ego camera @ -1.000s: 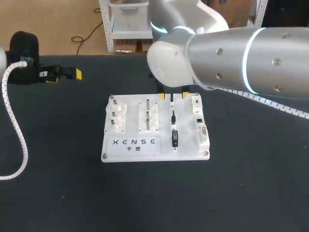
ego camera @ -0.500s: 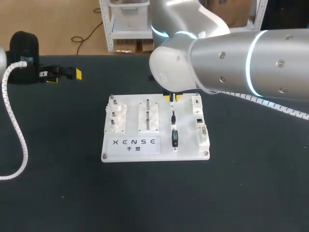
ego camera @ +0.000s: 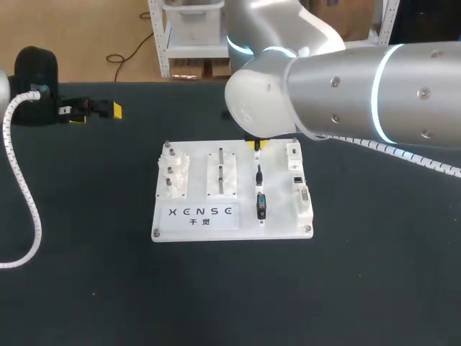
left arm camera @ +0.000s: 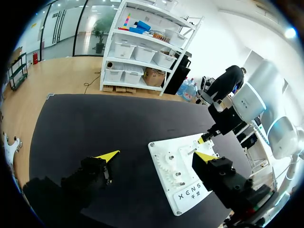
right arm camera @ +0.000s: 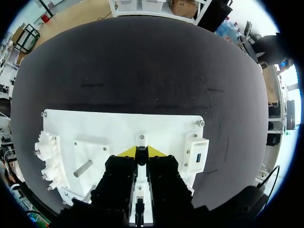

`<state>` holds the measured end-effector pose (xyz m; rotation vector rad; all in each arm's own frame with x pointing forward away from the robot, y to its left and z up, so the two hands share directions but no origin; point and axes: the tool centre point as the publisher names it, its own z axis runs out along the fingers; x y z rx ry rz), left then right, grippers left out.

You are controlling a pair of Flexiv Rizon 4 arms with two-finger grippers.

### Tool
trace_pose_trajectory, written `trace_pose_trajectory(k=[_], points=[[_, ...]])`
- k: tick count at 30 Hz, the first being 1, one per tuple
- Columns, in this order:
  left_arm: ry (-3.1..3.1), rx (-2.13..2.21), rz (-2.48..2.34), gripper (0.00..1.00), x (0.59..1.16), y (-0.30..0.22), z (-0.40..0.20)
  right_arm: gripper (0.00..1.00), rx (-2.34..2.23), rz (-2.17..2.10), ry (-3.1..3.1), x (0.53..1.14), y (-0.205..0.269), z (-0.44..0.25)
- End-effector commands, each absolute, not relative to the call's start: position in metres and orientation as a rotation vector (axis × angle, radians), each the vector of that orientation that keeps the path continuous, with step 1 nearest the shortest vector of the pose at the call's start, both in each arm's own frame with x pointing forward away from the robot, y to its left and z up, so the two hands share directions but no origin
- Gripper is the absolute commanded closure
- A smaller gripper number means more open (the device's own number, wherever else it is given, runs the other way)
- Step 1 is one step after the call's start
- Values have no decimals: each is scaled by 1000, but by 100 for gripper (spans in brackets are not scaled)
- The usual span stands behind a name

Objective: Insert the USB connector, Ethernet cable, and multi-pin plug into their matching sockets one by one.

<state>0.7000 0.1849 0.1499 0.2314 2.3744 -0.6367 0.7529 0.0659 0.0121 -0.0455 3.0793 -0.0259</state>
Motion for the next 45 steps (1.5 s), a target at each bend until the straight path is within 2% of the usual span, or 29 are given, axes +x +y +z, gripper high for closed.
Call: trace_pose_trajectory(k=[1,15,25,45], points=[[2374,231,-637,0,700,185,150,100,-53,-10,3034,742,59,19],[2374,231,-637,0,700,185,150,100,-57,48,2908,730,27,62],[2374,231,-637,0,700,185,150,100,-5,-42,2924,729,-16,43],[2374,231,-637,0,700,185,150,100,2,-58,2964,735,-12,25]])
